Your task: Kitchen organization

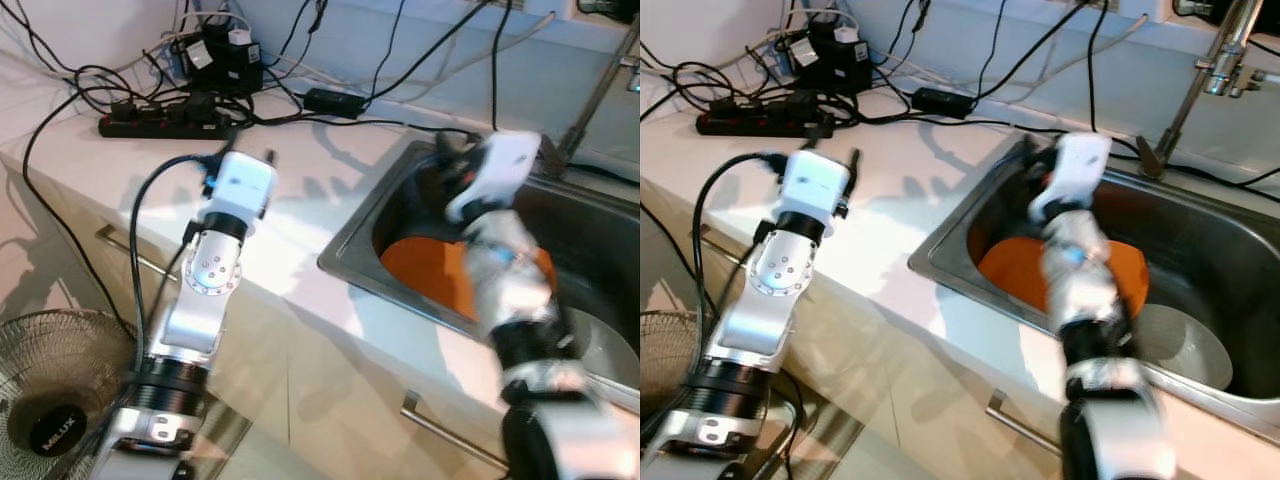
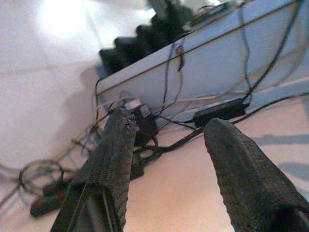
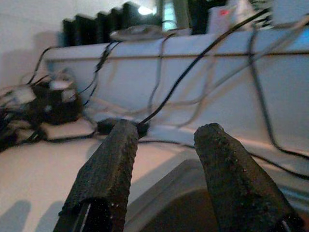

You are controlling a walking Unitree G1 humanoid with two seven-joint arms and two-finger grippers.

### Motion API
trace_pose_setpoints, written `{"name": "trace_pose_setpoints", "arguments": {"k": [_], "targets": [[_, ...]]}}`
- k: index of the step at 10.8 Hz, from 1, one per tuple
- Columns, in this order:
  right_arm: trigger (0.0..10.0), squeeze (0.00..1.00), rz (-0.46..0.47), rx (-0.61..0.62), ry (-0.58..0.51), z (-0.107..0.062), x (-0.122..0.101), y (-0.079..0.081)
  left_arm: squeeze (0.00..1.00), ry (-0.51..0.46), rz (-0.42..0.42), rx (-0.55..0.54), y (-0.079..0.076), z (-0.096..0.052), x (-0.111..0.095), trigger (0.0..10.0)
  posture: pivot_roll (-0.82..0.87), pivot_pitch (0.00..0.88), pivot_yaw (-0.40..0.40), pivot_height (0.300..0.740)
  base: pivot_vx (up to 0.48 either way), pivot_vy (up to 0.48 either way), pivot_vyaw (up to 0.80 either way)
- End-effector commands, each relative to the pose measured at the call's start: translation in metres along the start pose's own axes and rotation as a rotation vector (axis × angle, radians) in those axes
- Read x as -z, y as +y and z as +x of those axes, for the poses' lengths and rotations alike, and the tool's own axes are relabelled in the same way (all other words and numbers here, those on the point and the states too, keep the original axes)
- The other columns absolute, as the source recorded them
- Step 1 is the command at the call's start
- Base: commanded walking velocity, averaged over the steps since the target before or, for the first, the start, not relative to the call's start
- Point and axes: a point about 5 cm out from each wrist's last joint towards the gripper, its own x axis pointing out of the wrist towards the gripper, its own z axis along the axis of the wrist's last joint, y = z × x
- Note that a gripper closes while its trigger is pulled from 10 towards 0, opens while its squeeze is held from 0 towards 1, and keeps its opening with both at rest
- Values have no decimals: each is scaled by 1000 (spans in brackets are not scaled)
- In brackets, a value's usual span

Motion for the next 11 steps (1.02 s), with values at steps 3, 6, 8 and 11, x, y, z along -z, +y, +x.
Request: {"name": "trace_pose_setpoints", "arguments": {"k": [3,6,8,11], "targets": [[10000,0,-31,-11,-109,-8,-13,13,0,7,-105,-57,-6,0,2,10000,189,0,-35,740,0,0,0],[10000,0,-12,-21,-100,-11,-10,19,0,-10,-122,-60,-11,2,-1,10000,192,0,-42,740,0,-170,0],[10000,0,-16,-24,-91,-10,-10,19,0,-22,-113,-71,-8,3,-3,10000,189,4,-48,740,0,-257,0],[10000,0,-22,-17,-85,-10,-9,17,0,-41,-113,-75,-9,4,-6,10000,184,4,-50,740,-85,-256,0]]}}
